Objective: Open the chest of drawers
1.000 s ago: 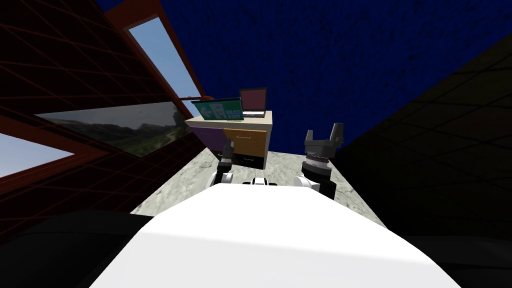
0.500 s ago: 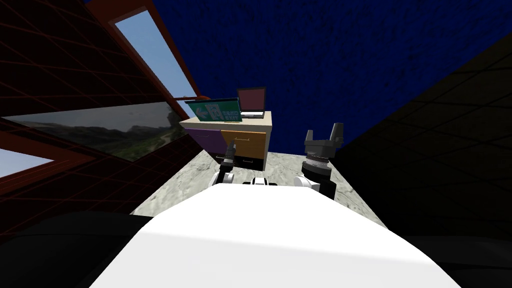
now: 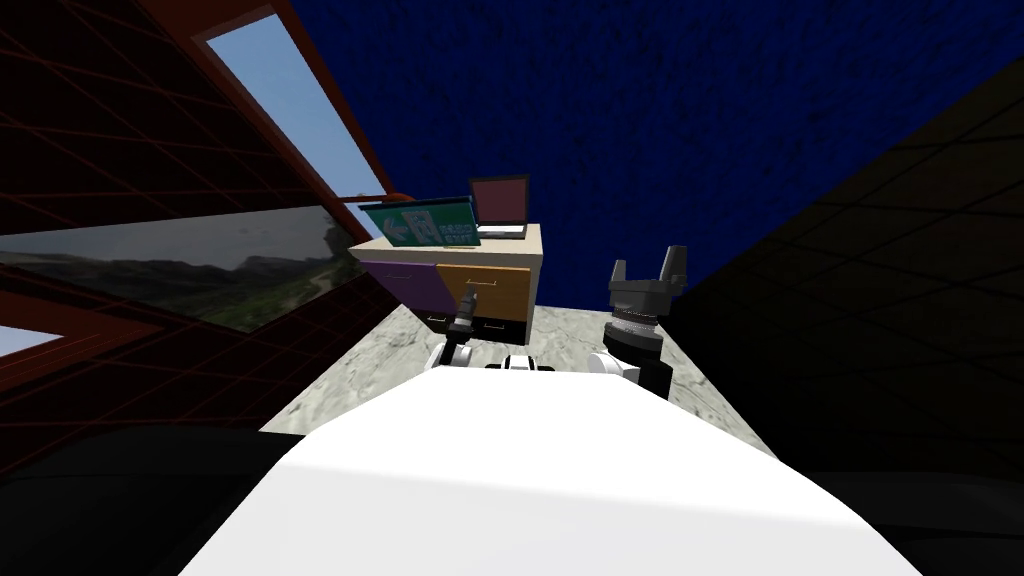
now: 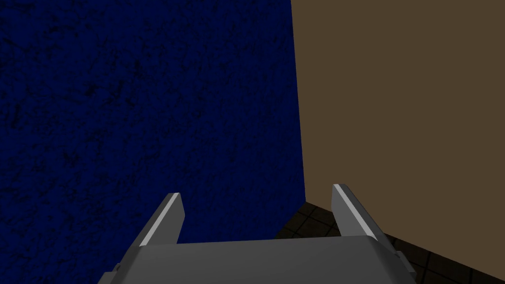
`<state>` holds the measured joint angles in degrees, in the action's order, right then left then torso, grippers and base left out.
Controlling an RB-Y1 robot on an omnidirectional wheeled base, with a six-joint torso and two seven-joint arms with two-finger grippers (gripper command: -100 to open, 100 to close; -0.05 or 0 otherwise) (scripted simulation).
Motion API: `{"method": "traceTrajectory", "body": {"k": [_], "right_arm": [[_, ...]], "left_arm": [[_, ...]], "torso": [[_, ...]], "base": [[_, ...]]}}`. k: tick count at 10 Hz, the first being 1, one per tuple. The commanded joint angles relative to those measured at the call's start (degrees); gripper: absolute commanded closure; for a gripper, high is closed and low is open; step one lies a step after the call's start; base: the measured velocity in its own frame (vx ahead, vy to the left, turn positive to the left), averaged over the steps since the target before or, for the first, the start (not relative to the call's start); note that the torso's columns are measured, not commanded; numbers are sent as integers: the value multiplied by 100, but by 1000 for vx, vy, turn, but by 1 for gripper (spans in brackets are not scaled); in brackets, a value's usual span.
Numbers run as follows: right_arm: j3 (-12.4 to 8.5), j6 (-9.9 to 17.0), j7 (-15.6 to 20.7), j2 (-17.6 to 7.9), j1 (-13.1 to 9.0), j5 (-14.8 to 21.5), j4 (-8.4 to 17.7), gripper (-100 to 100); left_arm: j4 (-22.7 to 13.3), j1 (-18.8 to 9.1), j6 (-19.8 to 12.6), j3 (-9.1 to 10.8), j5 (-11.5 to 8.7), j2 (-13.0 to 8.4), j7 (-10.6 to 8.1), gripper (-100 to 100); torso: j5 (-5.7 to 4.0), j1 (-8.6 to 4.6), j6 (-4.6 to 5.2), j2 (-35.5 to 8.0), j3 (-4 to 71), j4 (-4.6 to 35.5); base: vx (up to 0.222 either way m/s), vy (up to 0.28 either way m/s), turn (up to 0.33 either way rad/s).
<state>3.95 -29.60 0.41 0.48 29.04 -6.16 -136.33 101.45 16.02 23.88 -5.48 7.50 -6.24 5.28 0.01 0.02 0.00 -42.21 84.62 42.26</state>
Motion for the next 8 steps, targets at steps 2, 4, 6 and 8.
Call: {"method": "traceTrajectory", "body": {"k": [2,4,6,8], "right_arm": [[0,0,0,0,0,0,0,0],[0,0,0,0,0,0,0,0],[0,0,0,0,0,0,0,0],[1,0,0,1,-1,0,0,0]], "left_arm": [[-456,-164,-123,-7,19,-4,-5,-100],[-620,-223,-180,-20,32,20,0,-100],[-611,-229,-207,-20,31,14,-10,-100],[-509,-386,-469,154,-52,-136,-126,-100]], "torso": [[-1,-3,0,-18,-11,5],[-1,-3,0,-5,-4,2],[-1,-2,0,-9,-6,3],[-3,-11,2,-10,-7,4]], "base": [[53,6,-46],[68,9,-33],[38,4,-11],[51,-37,-107]]}}
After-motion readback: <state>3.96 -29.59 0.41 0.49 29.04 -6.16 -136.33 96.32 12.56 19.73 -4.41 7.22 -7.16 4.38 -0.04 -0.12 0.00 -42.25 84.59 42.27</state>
